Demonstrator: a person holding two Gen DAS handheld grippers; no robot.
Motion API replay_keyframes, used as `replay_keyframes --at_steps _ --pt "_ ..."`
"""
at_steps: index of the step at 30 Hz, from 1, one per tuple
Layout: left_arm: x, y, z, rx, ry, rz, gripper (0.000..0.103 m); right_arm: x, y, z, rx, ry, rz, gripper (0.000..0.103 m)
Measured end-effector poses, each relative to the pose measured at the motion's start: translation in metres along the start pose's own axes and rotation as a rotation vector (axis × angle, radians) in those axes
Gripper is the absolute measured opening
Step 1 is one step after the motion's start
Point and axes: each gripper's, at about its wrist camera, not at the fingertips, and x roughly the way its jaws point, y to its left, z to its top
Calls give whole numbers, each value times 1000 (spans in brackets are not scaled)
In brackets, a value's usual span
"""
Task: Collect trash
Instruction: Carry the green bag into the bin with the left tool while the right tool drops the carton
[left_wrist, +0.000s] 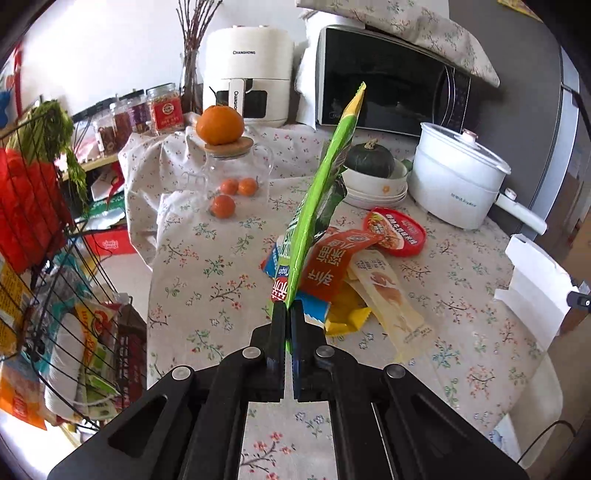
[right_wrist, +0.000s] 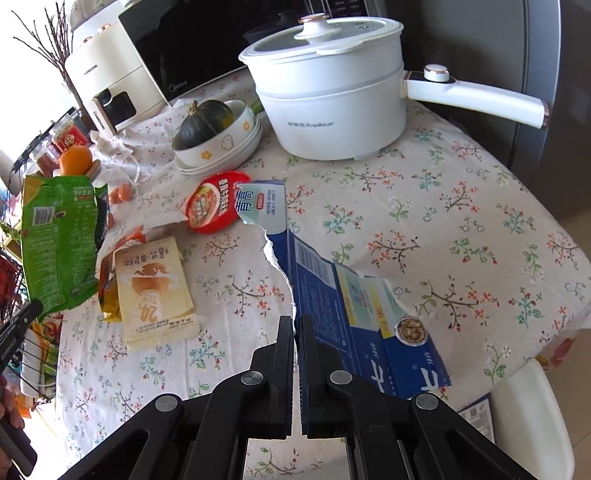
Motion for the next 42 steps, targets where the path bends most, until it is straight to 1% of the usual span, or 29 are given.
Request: replay_keyframes --at_steps 3,7,13,20,24,33,37,42 --pt "-13 -1 -14 -55 32 -59 1 -11 4 -2 -10 -17 -4 0" --pt "-29 -9 -31 -62 65 -109 1 -19 12 -7 -18 -25 -9 0" --pt "-49 -23 -44 -80 95 -204 1 -30 26 -14 -51 -38 -21 0" --pt "-70 -36 -48 -56 91 -252 1 -41 33 -21 -68 -53 -43 0" --pt "-76 -42 -49 -39 104 -279 1 -50 31 -24 -65 -62 -48 0" --pt "-85 -68 -58 10 152 -328 1 -77 13 -35 -50 -74 -74 0" --pt "-88 -84 -63 35 176 -351 1 -91 -3 -45 -22 -72 -85 0" --pt "-91 -109 -69 78 201 -394 1 -106 -33 -59 45 -60 -102 0"
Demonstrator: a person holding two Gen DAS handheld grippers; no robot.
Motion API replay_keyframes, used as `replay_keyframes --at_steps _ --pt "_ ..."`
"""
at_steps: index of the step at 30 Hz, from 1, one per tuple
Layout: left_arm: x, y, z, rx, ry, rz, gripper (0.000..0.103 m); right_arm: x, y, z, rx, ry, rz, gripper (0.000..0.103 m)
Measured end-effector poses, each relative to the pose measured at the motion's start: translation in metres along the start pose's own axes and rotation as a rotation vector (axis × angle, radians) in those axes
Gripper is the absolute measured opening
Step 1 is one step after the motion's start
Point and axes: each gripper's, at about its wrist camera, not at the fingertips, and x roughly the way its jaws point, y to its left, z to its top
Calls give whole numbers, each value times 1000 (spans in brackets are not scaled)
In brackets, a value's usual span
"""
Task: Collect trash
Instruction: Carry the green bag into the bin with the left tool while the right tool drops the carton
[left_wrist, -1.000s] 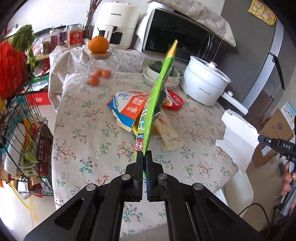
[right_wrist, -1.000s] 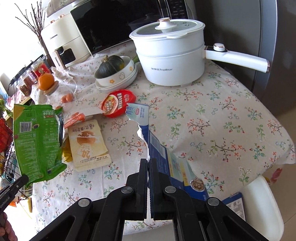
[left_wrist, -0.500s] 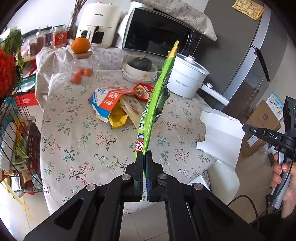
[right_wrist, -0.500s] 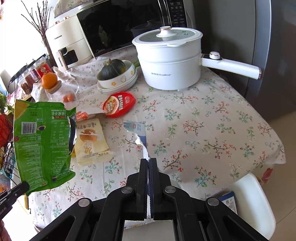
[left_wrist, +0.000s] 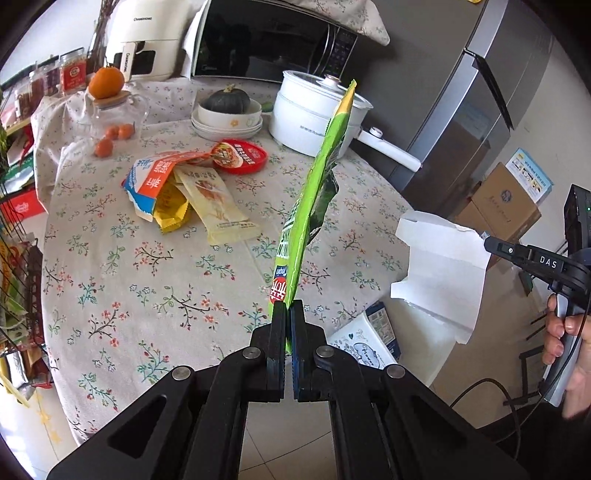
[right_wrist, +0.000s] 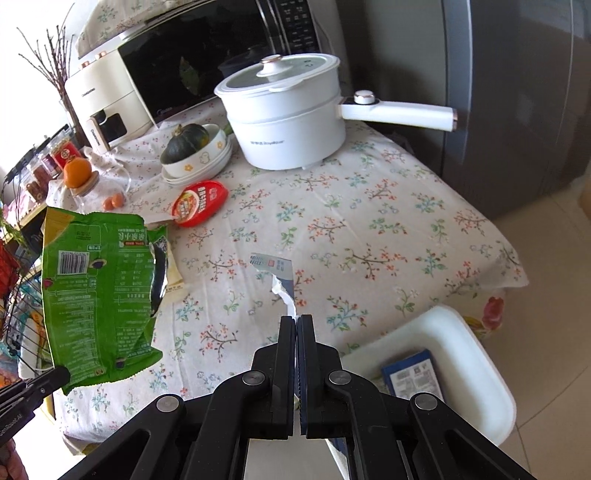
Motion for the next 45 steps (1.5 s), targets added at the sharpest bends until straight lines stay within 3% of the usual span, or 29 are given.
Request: replay_keyframes --at_steps 16,20,23,24,38,41,45 --pt "55 -96 -19 161 120 -110 1 11 -92 -26 144 69 -133 1" --pt "72 -117 -22 188 148 -133 2 12 -101 -24 185 74 -103 11" --pt "84 -130 -25 210 169 -144 2 7 -103 -25 200 69 -96 45" --pt "88 -133 -26 217 176 -146 2 5 -102 -26 196 67 -96 48" --pt "138 -172 -40 278 250 -162 3 -10 -120 -36 176 74 -192 56" --pt "141 -174 -37 295 228 -128 10 -11 -124 -36 185 78 -203 57" --pt "138 -166 -30 275 199 -46 62 -11 -122 -35 184 79 -199 60"
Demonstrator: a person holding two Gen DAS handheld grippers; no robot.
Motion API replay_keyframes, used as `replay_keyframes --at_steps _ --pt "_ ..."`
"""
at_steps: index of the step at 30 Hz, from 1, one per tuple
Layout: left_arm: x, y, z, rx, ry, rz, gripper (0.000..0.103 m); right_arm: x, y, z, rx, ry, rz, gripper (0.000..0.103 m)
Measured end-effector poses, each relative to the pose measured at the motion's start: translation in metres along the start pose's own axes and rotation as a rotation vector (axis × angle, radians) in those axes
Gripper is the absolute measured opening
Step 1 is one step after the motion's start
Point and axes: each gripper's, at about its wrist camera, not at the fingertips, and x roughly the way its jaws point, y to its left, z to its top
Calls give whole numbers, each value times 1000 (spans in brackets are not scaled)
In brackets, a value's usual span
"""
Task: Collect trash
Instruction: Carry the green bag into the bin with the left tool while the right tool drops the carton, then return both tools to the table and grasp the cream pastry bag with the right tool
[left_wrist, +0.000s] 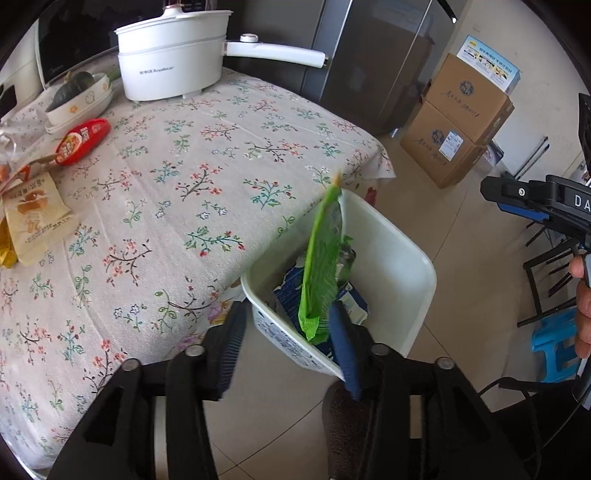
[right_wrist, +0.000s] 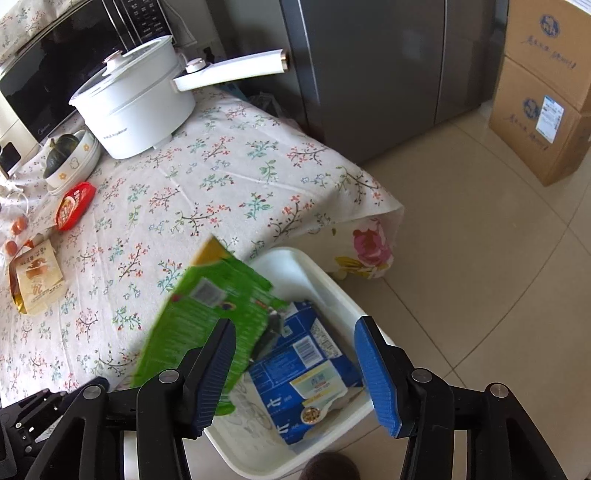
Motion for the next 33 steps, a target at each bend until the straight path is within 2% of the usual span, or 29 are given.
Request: replay_keyframes --at_steps 1,6,15,25,33 --pt "-3 5 1 -11 -11 9 65 0 3 0 -4 0 0 60" --pt "-19 30 3 -52 -33 36 67 1 16 0 -40 -8 -2 63" --pt "-57 111 -8 -166 -107 171 73 30 56 8 -82 2 45 72" --pt "-105 221 -35 -366 -167 297 74 80 156 14 -196 41 115 74" --pt "-134 291 -60 -451 -181 402 81 107 257 9 -319 58 181 76"
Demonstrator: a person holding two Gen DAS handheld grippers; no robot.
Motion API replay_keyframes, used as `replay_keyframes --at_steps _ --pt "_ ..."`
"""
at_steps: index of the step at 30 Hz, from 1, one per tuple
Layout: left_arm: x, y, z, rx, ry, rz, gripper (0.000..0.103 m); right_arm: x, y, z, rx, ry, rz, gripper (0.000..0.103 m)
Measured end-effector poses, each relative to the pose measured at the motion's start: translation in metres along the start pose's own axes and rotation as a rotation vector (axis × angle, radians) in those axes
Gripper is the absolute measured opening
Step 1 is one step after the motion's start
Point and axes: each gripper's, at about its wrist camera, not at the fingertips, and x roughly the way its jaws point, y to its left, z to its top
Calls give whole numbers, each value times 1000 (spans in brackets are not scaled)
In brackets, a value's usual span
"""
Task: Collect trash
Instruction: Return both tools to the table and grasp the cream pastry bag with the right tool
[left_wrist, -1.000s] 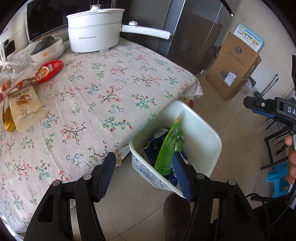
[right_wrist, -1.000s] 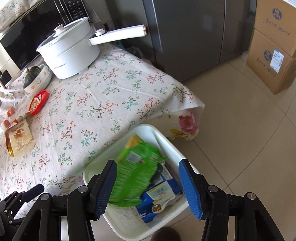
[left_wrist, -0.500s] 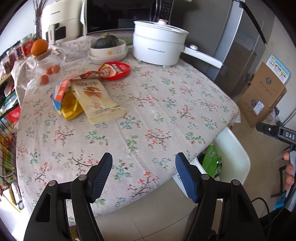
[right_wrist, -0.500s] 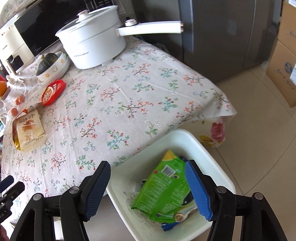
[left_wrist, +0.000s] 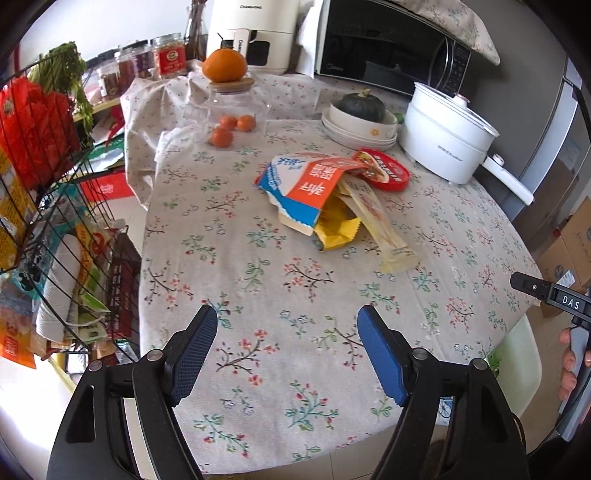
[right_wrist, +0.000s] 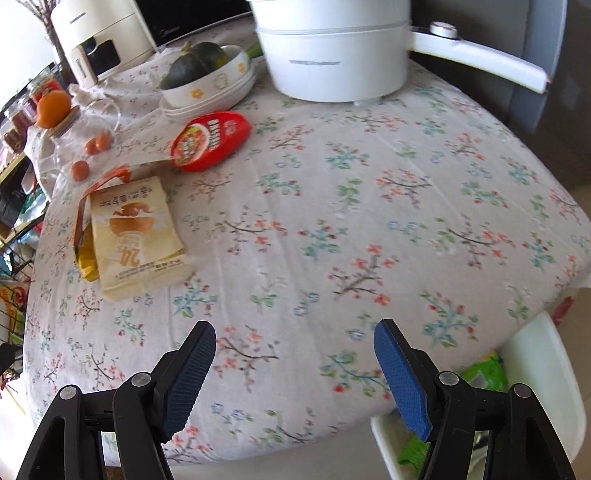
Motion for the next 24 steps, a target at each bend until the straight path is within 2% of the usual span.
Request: replay_keyframes --at_steps 6,11,17,24 --pt "8 46 8 -63 26 59 84 28 65 8 -106 10 41 78" --pt "12 57 19 -63 21 81 86 43 104 11 -166 15 63 78" --pt "17 56 32 -44 28 81 87 51 130 15 -210 -3 70 78" --pt "33 62 37 -80 67 67 87 64 132 20 -212 13 73 78"
